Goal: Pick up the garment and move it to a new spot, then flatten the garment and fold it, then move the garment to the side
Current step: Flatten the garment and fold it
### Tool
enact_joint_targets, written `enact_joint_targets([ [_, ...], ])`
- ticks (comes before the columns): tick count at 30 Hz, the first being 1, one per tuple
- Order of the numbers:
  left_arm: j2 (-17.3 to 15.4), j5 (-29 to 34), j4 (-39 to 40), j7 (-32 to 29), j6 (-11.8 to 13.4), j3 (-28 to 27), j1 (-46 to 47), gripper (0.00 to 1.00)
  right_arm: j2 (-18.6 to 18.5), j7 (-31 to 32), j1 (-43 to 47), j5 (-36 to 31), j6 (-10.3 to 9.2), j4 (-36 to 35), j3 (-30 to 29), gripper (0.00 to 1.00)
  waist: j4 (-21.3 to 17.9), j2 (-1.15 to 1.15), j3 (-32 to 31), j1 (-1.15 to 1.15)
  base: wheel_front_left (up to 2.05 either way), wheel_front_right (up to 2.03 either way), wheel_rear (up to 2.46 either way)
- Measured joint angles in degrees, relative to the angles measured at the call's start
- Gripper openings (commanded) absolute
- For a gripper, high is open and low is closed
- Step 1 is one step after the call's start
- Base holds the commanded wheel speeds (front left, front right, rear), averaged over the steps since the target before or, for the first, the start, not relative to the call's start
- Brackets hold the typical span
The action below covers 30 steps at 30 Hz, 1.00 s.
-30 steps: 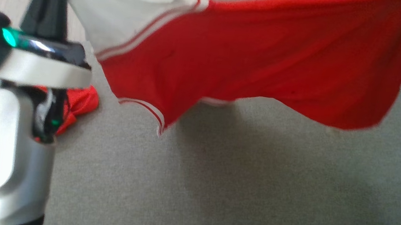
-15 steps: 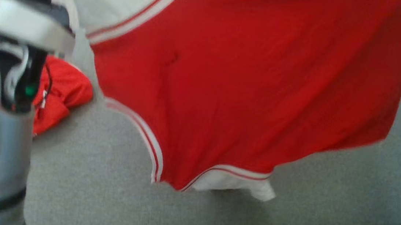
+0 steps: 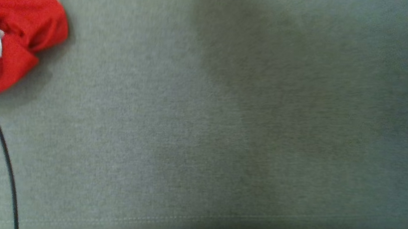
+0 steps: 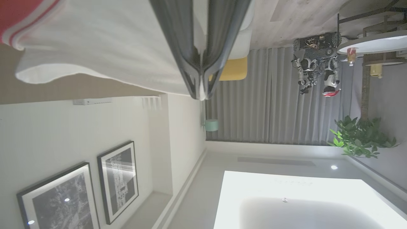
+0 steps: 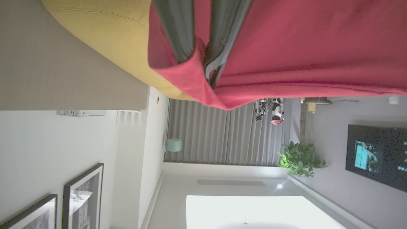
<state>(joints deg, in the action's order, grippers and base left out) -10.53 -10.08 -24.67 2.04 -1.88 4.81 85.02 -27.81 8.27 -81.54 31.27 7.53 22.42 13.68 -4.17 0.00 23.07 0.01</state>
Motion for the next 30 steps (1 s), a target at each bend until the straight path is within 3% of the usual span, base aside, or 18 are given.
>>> enact_joint_targets([
  [4, 1.85, 0.51, -7.68, 6.47, 0.93, 0.07, 5.89, 0.00, 1.42, -7.08, -5.00, 1.18, 0.00, 8.68, 0.38, 0.00, 1.59, 0.00, 4.75, 0.00, 0.00, 0.00, 0.00],
  [8, 2.87, 0.94, -14.44, 9.62, 0.30, 1.51, 6.15, 0.00, 3.00, -9.88, -5.09, 4.95, 0.00, 15.62, 2.90, 0.00, 3.75, 0.00, 7.62, 0.01, 0.00, 0.00, 0.00],
  [16, 4.34, 1.87, -20.15, 12.24, -2.33, 6.06, -3.84, 0.00, 4.34, -11.37, 4.74, 15.01, 0.00, 23.14, 8.51, 0.00, 6.32, 0.00, 8.66, 0.00, 0.00, 0.00, 0.00],
  [23, 3.98, 3.89, -21.03, 12.62, -4.50, 12.35, -19.67, 0.00, 4.31, -6.39, 16.95, 24.18, 0.00, 26.38, 12.90, 0.00, 6.65, 0.00, 4.49, -0.01, 0.00, 0.00, 0.00],
  [30, 0.70, 3.89, -20.50, 12.66, -5.33, 18.98, -34.54, 0.00, 2.86, 0.91, 28.04, 30.92, 0.00, 26.39, 17.23, 0.00, 6.58, 0.00, -1.37, -0.02, 0.00, 0.00, 0.00],
])
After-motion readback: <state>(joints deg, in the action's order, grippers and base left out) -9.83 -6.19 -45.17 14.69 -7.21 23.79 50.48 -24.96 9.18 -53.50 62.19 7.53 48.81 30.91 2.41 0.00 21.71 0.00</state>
